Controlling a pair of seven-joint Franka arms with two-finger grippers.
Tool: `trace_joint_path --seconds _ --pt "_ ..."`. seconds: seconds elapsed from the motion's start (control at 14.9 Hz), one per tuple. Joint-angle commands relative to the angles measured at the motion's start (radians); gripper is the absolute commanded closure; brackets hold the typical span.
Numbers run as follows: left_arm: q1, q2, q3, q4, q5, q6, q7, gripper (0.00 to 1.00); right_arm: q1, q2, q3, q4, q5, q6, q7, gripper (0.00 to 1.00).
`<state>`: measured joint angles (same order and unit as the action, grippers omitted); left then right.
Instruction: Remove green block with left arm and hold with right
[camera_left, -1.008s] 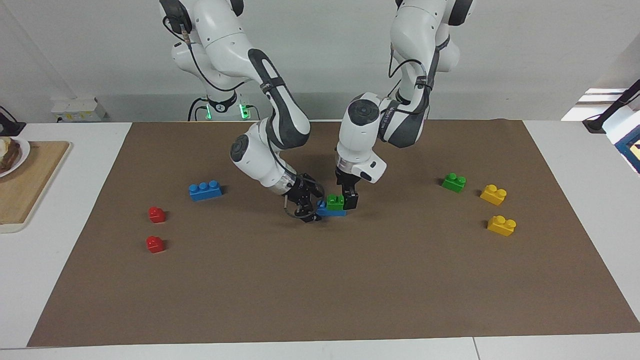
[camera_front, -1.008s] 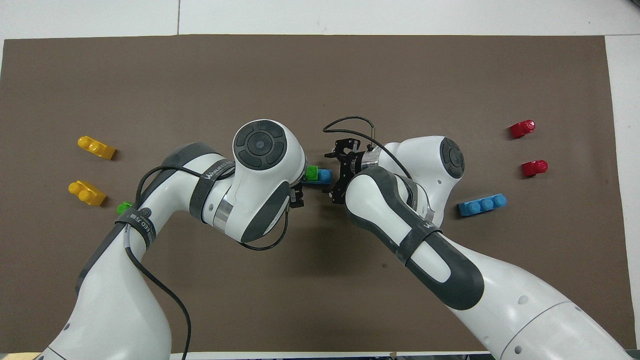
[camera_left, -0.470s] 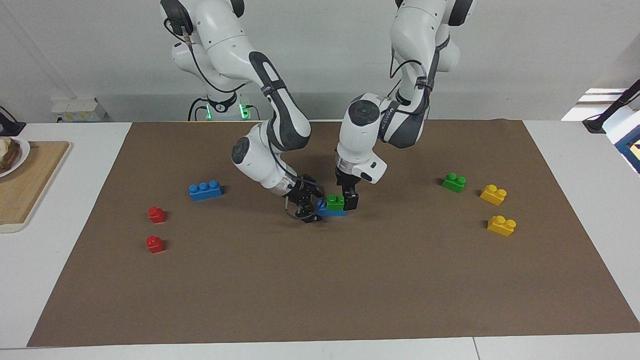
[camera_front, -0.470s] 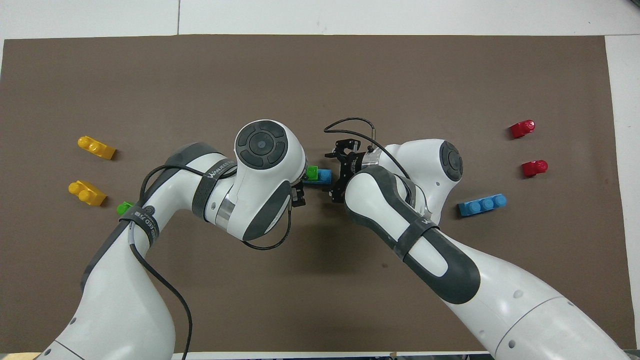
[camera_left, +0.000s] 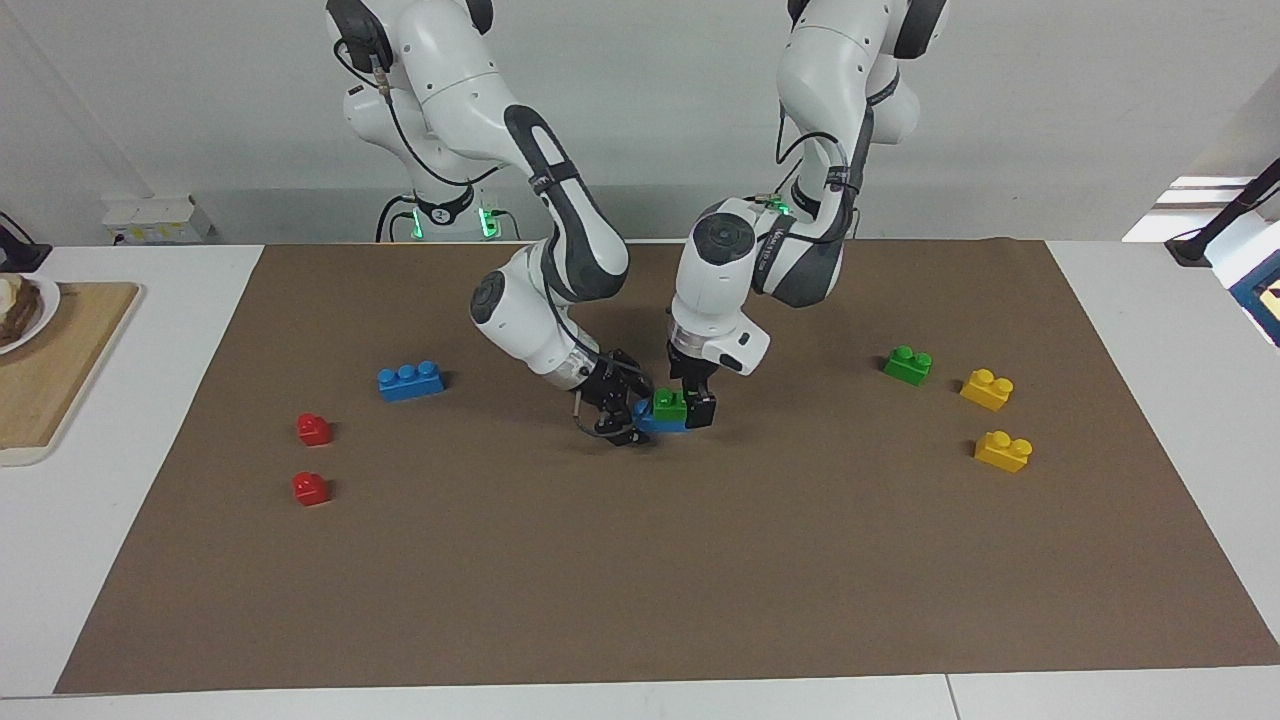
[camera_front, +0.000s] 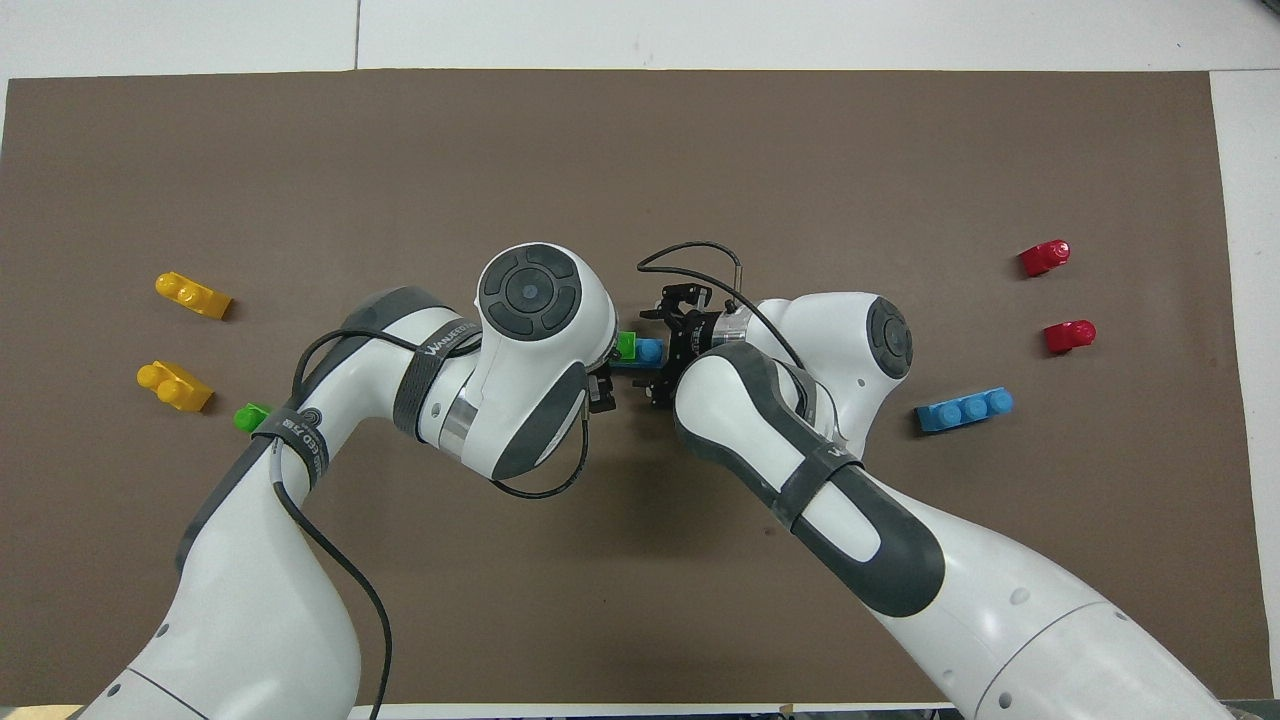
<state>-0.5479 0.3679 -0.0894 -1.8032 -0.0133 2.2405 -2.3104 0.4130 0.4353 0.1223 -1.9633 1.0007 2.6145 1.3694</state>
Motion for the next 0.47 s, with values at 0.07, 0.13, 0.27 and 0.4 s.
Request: trace_joint_path --seconds 0.07,0.13,0.27,0.4 --pt "-0.02 0.006 0.014 0.001 0.019 0.013 -0.027 0.0 0.004 0.003 0.002 -0.006 0.03 0.033 -0.039 0.18" --pt "-0.02 0.006 0.014 -0.001 0.019 0.013 -0.027 0.0 0.009 0.003 0.003 -0.008 0.032 0.033 -0.039 0.26" --pt "-0.02 0.006 0.014 -0.001 0.019 0.013 -0.027 0.0 0.01 0.005 0.003 -0.008 0.032 0.044 -0.041 0.37" --pt "-0.02 0.006 0.014 -0.004 0.019 0.011 -0.03 0.0 0.01 0.014 0.003 -0.009 0.032 0.068 -0.041 0.49"
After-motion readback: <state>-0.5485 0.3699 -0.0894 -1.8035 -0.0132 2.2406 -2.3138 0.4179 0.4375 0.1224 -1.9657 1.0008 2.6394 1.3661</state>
